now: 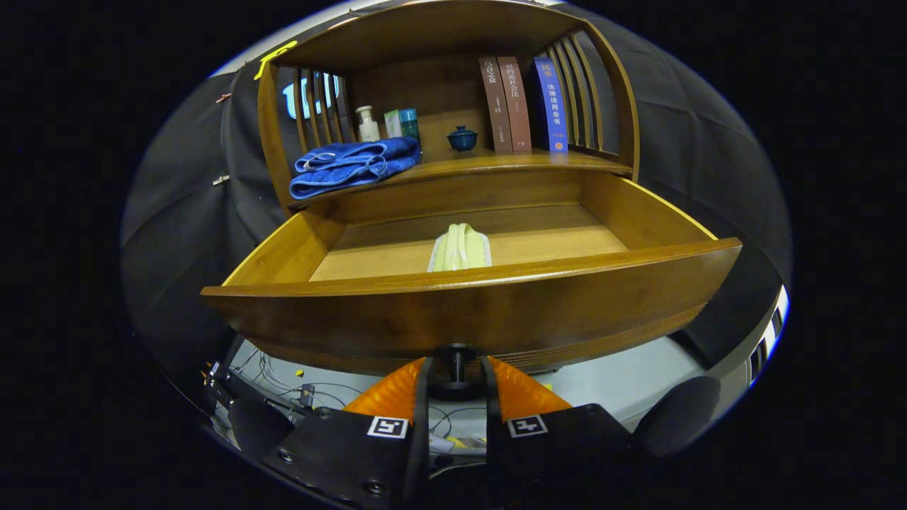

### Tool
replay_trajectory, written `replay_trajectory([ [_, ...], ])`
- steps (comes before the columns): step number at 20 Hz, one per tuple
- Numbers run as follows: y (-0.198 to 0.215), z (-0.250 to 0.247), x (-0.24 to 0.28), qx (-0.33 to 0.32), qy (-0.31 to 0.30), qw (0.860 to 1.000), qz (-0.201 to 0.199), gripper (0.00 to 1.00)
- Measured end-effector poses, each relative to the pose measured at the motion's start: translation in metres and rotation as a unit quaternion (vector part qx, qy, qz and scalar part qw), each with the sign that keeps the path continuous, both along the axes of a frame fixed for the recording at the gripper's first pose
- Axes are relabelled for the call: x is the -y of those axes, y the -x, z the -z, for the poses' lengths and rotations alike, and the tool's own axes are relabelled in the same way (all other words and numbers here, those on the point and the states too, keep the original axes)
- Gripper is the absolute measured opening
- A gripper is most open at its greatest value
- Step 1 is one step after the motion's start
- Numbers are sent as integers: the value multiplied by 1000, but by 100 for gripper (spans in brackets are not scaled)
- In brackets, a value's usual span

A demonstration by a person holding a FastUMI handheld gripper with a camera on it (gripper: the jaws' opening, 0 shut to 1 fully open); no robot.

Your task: Pull open the drawer, take out the items inside it, and place them on the countertop above the cabinet.

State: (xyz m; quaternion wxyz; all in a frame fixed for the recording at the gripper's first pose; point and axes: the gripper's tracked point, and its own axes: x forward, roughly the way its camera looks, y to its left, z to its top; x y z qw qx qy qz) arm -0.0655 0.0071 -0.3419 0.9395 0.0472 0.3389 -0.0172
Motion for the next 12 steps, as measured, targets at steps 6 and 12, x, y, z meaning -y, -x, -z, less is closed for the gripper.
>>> replay_trajectory([
  [6, 2, 2, 0, -1, 7, 1000, -3, 39],
  [12, 13, -52, -3, 49, 30, 998, -18, 100],
])
